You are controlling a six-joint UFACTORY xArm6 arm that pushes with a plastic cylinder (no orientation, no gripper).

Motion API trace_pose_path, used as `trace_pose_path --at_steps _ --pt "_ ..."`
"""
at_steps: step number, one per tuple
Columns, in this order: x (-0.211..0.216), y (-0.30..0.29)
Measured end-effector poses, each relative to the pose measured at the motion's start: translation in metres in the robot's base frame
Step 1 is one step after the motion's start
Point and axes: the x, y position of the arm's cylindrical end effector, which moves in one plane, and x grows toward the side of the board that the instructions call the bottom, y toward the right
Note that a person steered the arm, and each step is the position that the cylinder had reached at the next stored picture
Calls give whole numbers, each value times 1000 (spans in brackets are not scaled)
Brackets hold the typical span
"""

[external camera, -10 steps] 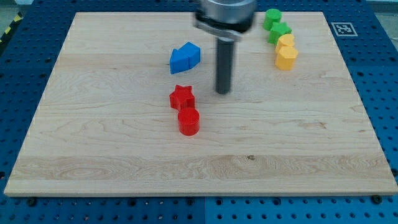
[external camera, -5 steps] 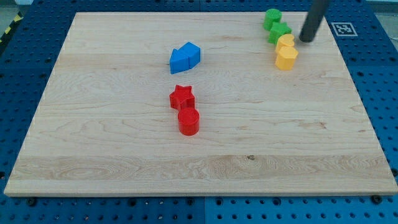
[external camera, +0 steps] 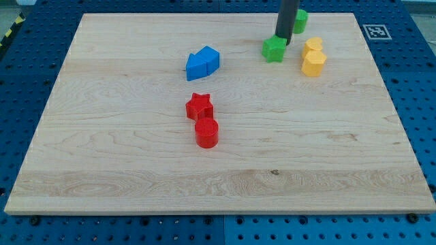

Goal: Push the green star towards the red circle

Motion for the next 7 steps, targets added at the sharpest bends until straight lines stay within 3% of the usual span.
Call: trace_pose_path --at_steps 1,7 --pt "29 0" --pt "40 -57"
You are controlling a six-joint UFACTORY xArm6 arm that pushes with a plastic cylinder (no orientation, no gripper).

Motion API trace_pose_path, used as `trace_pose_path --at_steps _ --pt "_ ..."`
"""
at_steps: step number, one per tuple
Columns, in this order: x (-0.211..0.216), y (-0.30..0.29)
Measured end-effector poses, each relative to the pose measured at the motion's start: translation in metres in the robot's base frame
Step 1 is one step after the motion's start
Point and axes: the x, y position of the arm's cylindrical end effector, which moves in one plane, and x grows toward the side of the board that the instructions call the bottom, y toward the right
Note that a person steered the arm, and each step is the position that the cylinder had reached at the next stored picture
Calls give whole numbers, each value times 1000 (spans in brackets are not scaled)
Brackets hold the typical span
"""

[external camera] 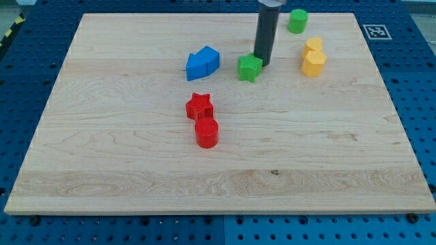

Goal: Push the green star towards the red circle

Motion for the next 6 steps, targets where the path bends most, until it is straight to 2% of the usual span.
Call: trace_pose_path --at_steps 2,5,6 --pt "1 -50" --pt "24 -4" --pt "31 -5"
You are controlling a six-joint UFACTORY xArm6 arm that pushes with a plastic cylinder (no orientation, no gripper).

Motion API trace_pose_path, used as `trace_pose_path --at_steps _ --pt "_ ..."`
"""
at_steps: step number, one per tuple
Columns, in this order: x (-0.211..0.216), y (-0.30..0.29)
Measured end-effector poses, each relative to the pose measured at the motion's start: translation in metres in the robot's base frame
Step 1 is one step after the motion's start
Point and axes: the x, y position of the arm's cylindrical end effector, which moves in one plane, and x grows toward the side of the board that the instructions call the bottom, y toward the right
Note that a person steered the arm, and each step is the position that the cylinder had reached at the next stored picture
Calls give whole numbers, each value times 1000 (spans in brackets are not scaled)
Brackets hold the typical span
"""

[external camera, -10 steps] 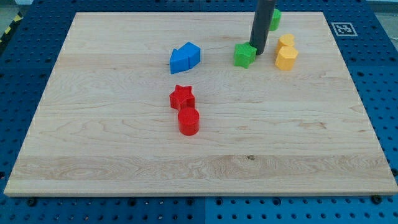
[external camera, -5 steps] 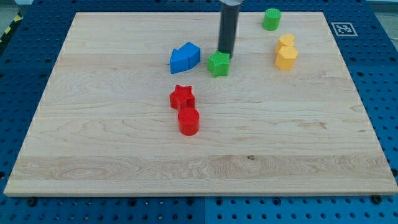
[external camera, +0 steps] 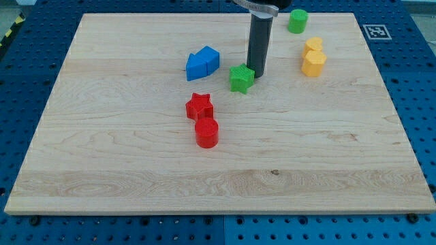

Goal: Push the green star towards the red circle

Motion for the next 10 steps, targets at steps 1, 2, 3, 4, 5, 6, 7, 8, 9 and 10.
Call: trace_pose_path --at_steps 1,2,3,4,5,6,7,8,9,10 --pt "0 -35" --pt "0 -97" --pt "5 -91" --pt "5 -48" --pt "19 -11" --pt "27 -7" --pt "0 -12" --pt "-5 -47" --pt "5 -58" --pt "5 -34"
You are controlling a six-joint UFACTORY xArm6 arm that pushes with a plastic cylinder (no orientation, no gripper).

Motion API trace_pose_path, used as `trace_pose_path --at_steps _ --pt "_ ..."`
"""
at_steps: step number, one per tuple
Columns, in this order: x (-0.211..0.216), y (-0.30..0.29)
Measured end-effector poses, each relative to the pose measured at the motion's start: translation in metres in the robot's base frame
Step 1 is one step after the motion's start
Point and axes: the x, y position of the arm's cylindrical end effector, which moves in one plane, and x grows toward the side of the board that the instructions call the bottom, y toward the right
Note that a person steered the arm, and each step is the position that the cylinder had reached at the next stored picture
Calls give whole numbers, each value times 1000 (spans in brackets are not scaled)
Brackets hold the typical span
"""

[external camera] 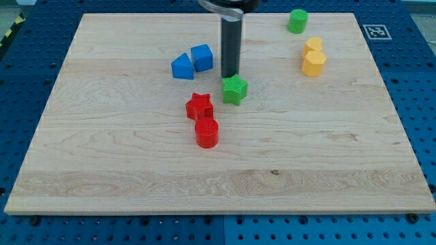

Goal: Push the green star towards the red circle

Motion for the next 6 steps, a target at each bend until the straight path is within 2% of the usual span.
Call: trace_pose_path --at_steps 5,6 --pt "71 -17" --pt "71 -13"
